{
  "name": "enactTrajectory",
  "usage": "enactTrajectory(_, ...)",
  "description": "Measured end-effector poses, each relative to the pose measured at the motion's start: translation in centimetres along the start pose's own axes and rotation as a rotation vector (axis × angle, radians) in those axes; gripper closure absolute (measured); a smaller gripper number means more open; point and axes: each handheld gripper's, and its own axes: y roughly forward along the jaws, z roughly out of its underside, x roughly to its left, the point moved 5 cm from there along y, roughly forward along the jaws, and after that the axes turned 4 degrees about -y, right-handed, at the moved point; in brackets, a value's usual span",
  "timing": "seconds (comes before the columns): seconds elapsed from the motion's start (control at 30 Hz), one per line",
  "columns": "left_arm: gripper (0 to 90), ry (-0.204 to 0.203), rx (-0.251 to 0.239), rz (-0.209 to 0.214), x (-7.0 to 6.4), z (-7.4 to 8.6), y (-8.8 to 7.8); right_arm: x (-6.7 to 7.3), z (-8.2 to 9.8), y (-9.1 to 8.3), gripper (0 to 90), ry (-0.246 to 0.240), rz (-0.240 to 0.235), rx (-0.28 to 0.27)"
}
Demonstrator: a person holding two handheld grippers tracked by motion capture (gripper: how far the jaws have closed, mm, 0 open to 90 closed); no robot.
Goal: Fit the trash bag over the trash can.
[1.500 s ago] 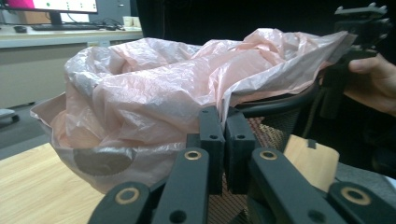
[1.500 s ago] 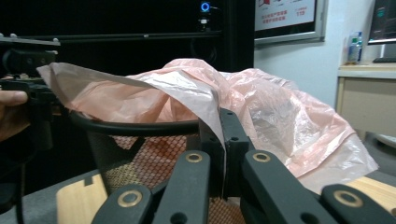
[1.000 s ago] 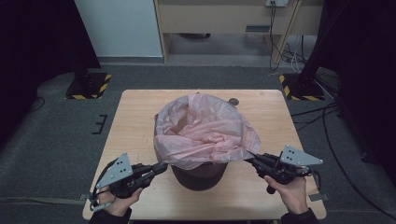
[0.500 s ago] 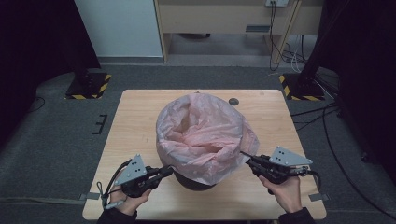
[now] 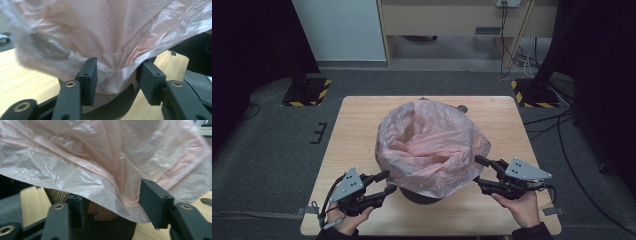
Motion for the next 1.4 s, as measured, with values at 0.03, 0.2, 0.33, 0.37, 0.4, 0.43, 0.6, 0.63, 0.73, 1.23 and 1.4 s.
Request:
enactTrajectory(0.03, 47.0, -0.004, -0.005, -0.015, 0.2, 0.1, -0.2, -0.2, 0.2, -0.3, 37.1, 0.02, -0.002, -0.002)
enactTrajectory(0.2, 40.8, -0.049, -0.023, -0.062, 1.4, 0.7, -1.1, -1.3, 0.8, -1.8, 32.3, 0.052, 0.008, -0.015)
enactTrajectory(0.33, 36.5, -0.07, -0.02, -0.097, 2.2, 1.1, -1.3, -2.4, 1.1, -3.0, 31.5, 0.069, 0.035, -0.014)
enactTrajectory(0.37, 35.4, -0.064, -0.029, -0.099, 2.5, 1.2, -1.2, -2.8, 1.3, -3.2, 31.6, 0.066, 0.052, -0.015)
enactTrajectory(0.4, 34.4, -0.072, -0.025, -0.114, 2.8, 1.4, -1.2, -3.2, 1.4, -3.4, 31.5, 0.068, 0.068, -0.019)
enactTrajectory(0.43, 33.7, -0.078, -0.019, -0.127, 3.2, 1.6, -1.2, -3.5, 1.6, -3.5, 31.5, 0.081, 0.079, -0.02)
enactTrajectory(0.6, 31.1, -0.141, 0.025, -0.182, 4.8, 3.3, -0.8, -5.0, 2.7, -4.0, 30.9, 0.114, 0.135, -0.007)
enactTrajectory(0.63, 30.5, -0.149, 0.031, -0.191, 5.2, 3.6, -0.7, -5.2, 2.9, -4.0, 30.8, 0.125, 0.147, -0.008)
enactTrajectory(0.73, 28.5, -0.173, 0.058, -0.22, 6.2, 4.7, -0.3, -6.0, 3.3, -4.2, 30.6, 0.143, 0.188, -0.011)
enactTrajectory(1.23, 22.0, -0.248, 0.273, -0.326, 10.5, 9.7, 2.1, -7.4, -3.5, -3.1, 24.5, 0.17, 0.261, -0.186)
enactTrajectory(1.4, 20.8, -0.262, 0.345, -0.351, 11.5, 10.6, 3.2, -7.0, -6.6, -2.0, 24.7, 0.164, 0.216, -0.201)
